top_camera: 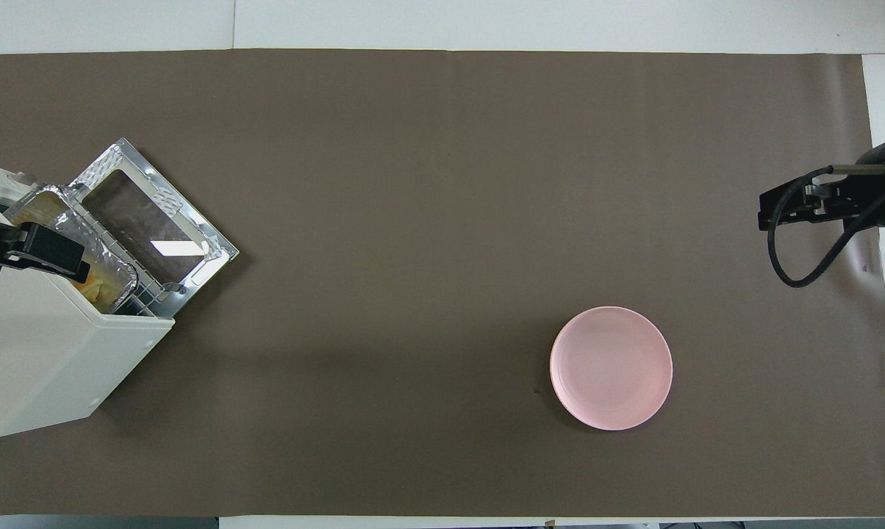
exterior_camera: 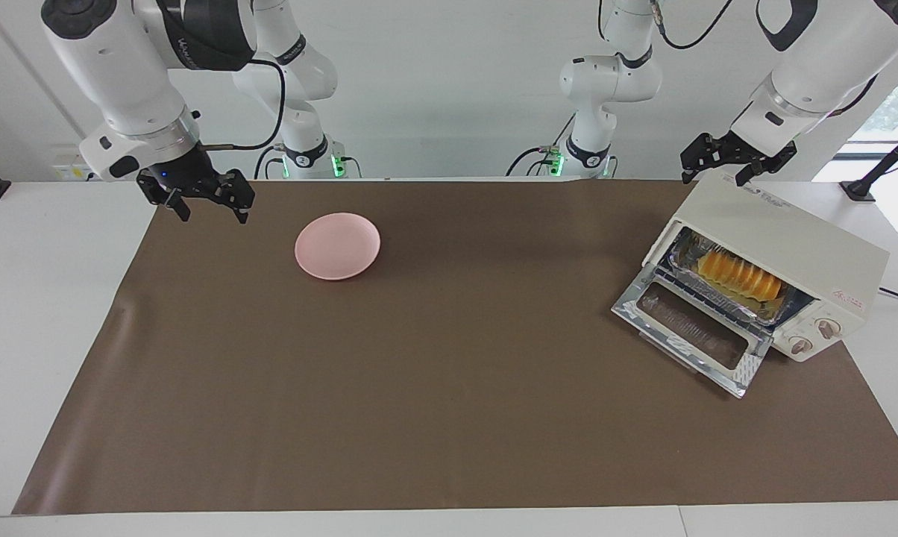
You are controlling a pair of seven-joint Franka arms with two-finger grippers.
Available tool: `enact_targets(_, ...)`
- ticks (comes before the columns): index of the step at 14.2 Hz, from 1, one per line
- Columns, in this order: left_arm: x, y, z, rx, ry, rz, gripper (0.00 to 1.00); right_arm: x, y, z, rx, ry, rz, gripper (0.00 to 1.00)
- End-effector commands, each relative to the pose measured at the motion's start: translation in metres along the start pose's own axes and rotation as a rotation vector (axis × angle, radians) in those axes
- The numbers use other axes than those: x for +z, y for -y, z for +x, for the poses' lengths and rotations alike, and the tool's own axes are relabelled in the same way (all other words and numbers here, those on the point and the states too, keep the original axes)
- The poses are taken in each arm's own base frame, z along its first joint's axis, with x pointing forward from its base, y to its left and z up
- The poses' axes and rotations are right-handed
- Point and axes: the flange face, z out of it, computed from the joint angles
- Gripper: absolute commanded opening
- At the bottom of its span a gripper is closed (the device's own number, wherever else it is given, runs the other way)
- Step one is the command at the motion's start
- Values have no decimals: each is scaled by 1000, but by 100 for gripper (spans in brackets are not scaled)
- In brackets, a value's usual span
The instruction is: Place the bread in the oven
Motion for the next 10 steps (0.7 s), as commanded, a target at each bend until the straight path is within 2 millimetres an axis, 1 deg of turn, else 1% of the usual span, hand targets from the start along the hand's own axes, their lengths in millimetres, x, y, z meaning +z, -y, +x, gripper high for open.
enact_targets(1, 7, 5, 4, 20, -9, 11, 100, 0, -3, -7, -21, 6, -13, 100)
enact_targets(4, 6, 6, 4, 21, -13, 12, 100, 0, -3, -7, -21, 6, -13, 100)
enact_targets(5, 10, 5, 6, 24, -10, 10, 100, -1, -3, -7, -20, 5, -13, 100)
enact_targets(7, 38, 5, 13, 23, -6, 8, 100, 0, -3, -7, -21, 6, -13, 100)
enact_targets(8, 44, 5, 13, 25, -7, 9, 100, 0, -3, -7, -21, 6, -13, 100)
enact_targets(9, 45, 5, 10, 23, 0, 9, 100, 0, -3, -7, -21, 6, -13, 100)
enact_targets(10, 39, 4, 10, 24, -4, 10, 100, 0, -3, -7, -21, 6, -13, 100)
